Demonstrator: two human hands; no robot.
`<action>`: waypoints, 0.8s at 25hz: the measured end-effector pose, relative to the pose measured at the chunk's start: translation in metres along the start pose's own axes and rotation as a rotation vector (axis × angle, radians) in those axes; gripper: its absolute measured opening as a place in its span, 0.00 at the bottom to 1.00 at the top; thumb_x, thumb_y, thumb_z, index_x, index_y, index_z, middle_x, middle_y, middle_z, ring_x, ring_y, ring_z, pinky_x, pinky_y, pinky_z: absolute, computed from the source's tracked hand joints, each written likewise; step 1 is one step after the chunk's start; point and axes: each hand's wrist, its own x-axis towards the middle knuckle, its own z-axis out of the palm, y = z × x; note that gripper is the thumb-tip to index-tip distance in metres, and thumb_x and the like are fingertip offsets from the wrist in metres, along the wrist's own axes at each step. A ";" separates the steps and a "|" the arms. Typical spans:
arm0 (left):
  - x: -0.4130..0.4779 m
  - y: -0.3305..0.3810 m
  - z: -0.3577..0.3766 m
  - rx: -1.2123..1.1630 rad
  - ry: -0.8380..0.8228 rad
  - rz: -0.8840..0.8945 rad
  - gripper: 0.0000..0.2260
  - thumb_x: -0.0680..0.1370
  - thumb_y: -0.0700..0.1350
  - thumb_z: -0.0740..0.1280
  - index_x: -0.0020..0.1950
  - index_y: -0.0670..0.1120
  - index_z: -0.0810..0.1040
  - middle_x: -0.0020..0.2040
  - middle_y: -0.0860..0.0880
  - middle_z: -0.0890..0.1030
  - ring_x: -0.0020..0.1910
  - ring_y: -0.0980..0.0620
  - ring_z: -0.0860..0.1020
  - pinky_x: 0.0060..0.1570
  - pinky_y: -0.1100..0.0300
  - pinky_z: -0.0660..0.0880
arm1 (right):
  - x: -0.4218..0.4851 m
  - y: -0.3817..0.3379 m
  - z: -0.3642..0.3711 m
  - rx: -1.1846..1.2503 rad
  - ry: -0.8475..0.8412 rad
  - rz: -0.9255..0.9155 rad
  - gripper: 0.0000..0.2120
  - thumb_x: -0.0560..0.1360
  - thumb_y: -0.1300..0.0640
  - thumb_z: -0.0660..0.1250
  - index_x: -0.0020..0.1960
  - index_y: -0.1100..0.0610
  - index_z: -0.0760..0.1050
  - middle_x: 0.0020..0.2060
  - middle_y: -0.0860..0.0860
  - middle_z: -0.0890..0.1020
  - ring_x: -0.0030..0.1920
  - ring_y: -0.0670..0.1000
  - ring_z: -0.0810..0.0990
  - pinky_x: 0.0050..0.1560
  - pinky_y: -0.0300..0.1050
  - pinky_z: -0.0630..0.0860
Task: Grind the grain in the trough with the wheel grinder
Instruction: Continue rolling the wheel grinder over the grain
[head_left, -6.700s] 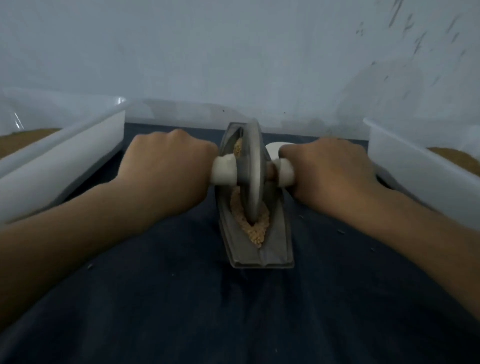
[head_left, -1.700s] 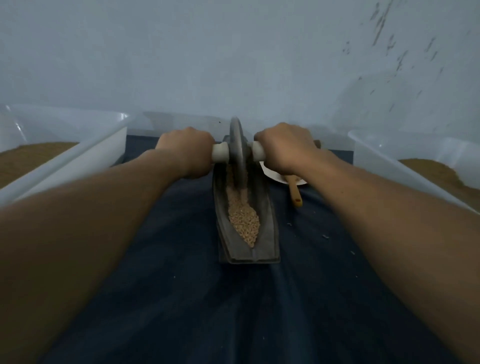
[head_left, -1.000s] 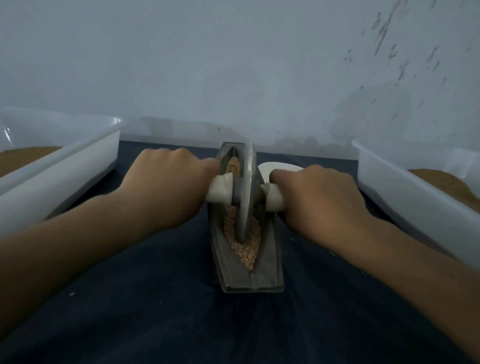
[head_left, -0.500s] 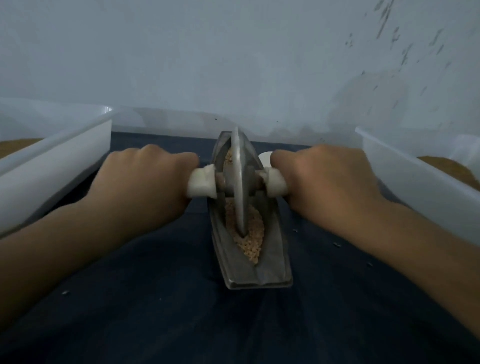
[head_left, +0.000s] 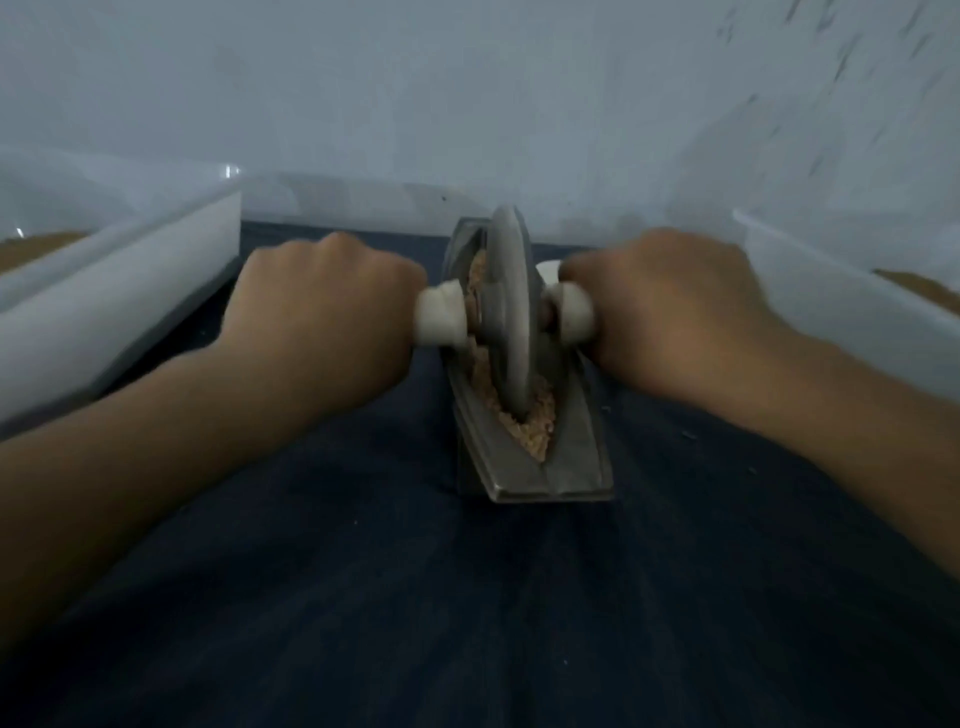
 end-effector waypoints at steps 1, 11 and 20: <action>0.004 0.002 0.005 0.001 -0.042 -0.035 0.08 0.67 0.50 0.65 0.34 0.56 0.66 0.28 0.55 0.57 0.23 0.53 0.55 0.27 0.65 0.52 | 0.007 -0.005 0.005 0.002 -0.041 0.037 0.09 0.63 0.50 0.74 0.40 0.44 0.75 0.27 0.44 0.60 0.24 0.47 0.57 0.29 0.35 0.51; 0.009 -0.002 -0.008 -0.008 0.007 0.106 0.12 0.61 0.48 0.72 0.34 0.57 0.69 0.27 0.56 0.56 0.23 0.56 0.50 0.26 0.68 0.51 | -0.022 0.008 0.006 0.125 0.052 -0.037 0.15 0.61 0.51 0.68 0.41 0.45 0.63 0.27 0.41 0.54 0.24 0.44 0.52 0.29 0.34 0.46; 0.036 0.004 -0.003 -0.068 -0.216 -0.015 0.04 0.74 0.48 0.68 0.47 0.56 0.76 0.36 0.53 0.70 0.33 0.48 0.71 0.32 0.56 0.65 | 0.015 0.000 0.011 0.125 -0.144 0.026 0.12 0.73 0.53 0.72 0.48 0.49 0.69 0.36 0.51 0.76 0.35 0.58 0.75 0.31 0.45 0.64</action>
